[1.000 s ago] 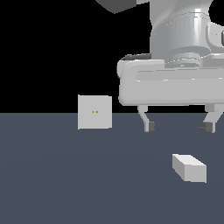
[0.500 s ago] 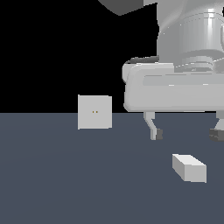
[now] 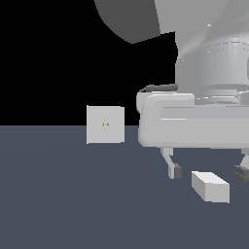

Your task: Plug the charger into the wall socket.

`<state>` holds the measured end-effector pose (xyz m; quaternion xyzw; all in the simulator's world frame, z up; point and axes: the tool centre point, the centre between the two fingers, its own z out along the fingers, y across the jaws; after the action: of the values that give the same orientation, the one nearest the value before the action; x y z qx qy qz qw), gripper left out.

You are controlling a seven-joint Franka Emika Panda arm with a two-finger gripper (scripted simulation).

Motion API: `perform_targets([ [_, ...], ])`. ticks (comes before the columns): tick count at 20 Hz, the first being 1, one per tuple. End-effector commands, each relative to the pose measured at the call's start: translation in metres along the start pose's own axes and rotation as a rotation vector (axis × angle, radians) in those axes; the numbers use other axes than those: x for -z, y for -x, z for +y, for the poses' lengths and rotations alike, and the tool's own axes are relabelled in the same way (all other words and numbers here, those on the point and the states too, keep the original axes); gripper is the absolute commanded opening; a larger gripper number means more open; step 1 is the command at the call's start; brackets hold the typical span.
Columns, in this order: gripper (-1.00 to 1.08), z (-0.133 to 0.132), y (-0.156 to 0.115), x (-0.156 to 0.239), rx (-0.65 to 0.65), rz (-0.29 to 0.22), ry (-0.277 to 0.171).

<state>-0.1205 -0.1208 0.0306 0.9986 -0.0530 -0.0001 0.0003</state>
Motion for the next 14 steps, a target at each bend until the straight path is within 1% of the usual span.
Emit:
perform_targets([
  [1,1.00,0.0003,0.0002,-0.0099,0.000,0.000,0.000],
  [7,1.00,0.0005,0.0000,-0.0188,0.000,0.001,-0.001],
  [8,-1.00,0.0005,0.0000,-0.0188,0.000,0.001,-0.001],
  [14,-1.00,0.0005,0.0000,-0.0188,0.000,0.001,-0.001],
])
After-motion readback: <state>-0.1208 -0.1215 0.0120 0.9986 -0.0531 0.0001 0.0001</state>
